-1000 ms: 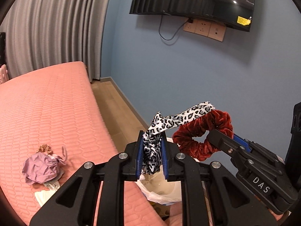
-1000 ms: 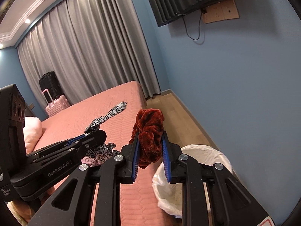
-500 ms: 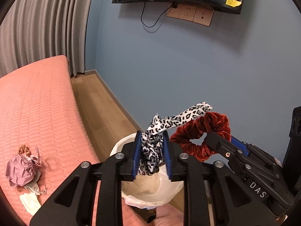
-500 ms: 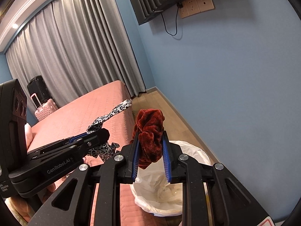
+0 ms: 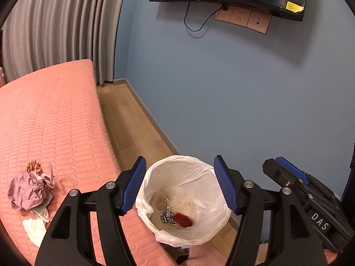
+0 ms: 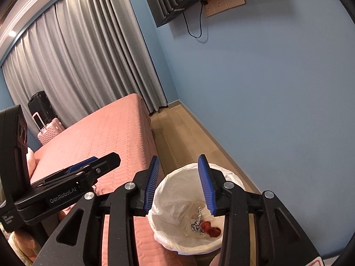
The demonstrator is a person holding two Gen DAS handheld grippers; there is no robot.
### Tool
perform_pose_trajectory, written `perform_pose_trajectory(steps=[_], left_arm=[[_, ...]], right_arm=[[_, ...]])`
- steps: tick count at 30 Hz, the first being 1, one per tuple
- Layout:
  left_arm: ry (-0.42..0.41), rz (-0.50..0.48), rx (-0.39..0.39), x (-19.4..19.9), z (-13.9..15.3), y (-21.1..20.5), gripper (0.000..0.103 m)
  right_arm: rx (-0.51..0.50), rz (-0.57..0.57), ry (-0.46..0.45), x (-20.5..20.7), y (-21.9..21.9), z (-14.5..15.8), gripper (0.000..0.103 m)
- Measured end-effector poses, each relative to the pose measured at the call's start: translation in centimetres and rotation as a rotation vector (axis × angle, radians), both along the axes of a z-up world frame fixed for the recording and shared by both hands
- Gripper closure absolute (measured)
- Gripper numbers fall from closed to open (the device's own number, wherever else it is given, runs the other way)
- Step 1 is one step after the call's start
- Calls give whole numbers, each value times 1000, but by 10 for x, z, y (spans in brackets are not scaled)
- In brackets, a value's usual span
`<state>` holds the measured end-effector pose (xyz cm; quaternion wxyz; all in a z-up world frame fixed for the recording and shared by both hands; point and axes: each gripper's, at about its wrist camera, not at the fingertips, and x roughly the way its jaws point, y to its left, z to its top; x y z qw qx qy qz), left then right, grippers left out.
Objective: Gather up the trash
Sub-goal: 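Carry both scrunchies over the wastebasket and open both tools to drop them, then return to the bed and close the left tool on the pale yellow cloth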
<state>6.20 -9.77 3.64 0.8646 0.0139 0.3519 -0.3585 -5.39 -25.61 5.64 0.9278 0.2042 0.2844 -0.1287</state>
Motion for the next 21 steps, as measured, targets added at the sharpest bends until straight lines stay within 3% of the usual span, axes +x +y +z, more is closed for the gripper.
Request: perform_pose_trajectory(steps=[12,15,21], left_arm=[[4,70,1,3,-2,34,42],[16,107,11,5,-4,46,31],[39,193,12,12,-14,77,28]], right_arm=[[-7,70,13,9,38,0,67],[-9,96,22,12,52,-2,67],[-10,152,45,21,81,-7,67]])
